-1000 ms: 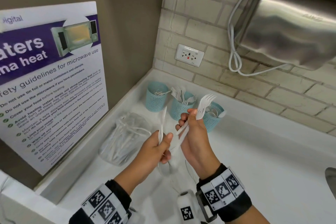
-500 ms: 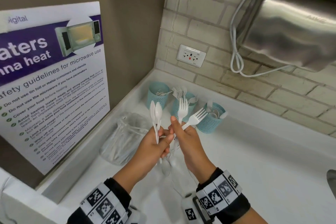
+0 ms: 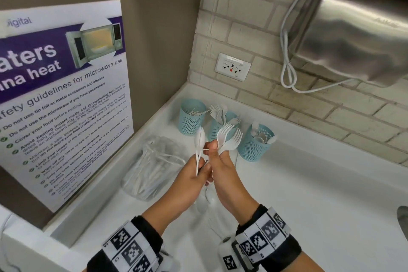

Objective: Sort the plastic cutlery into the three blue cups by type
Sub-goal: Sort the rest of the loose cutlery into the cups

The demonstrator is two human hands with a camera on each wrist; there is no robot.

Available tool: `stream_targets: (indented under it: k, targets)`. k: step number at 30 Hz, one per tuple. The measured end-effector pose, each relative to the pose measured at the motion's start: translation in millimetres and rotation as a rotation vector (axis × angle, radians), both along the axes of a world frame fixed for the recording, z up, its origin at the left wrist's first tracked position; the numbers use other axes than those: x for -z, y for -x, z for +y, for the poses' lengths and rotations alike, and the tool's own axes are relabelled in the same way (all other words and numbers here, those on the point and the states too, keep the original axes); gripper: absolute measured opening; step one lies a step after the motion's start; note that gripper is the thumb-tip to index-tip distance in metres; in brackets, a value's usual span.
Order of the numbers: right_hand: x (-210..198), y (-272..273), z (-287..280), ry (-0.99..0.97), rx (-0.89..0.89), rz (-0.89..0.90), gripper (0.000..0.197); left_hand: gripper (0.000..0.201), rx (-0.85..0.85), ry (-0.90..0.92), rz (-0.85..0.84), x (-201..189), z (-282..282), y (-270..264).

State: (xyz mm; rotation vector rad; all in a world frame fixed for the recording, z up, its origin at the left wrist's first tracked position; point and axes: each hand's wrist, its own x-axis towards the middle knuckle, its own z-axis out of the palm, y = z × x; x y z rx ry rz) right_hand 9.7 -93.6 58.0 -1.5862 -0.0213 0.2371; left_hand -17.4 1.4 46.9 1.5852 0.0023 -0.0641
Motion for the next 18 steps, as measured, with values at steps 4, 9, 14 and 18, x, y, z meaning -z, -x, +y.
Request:
stream_targets:
  k: [4,9,14,18]
  targets:
    - [-15,-12,-14,-0.016,-0.014,0.002,0.019,0.018,0.016,0.025,0.051,4,6,-2]
    - [-23,-33,-37,-0.03,-0.08,0.063,0.02,0.014,0.041,-0.002,0.096,8,14,-5]
    - [-44,-60,-56,-0.08,0.076,-0.084,0.018,0.022,-0.058,0.054,0.155,4,17,-4]
    - [-51,-103,-73,-0.234,0.286,-0.254,0.01,0.028,-0.095,0.046,0.206,2,23,-2]
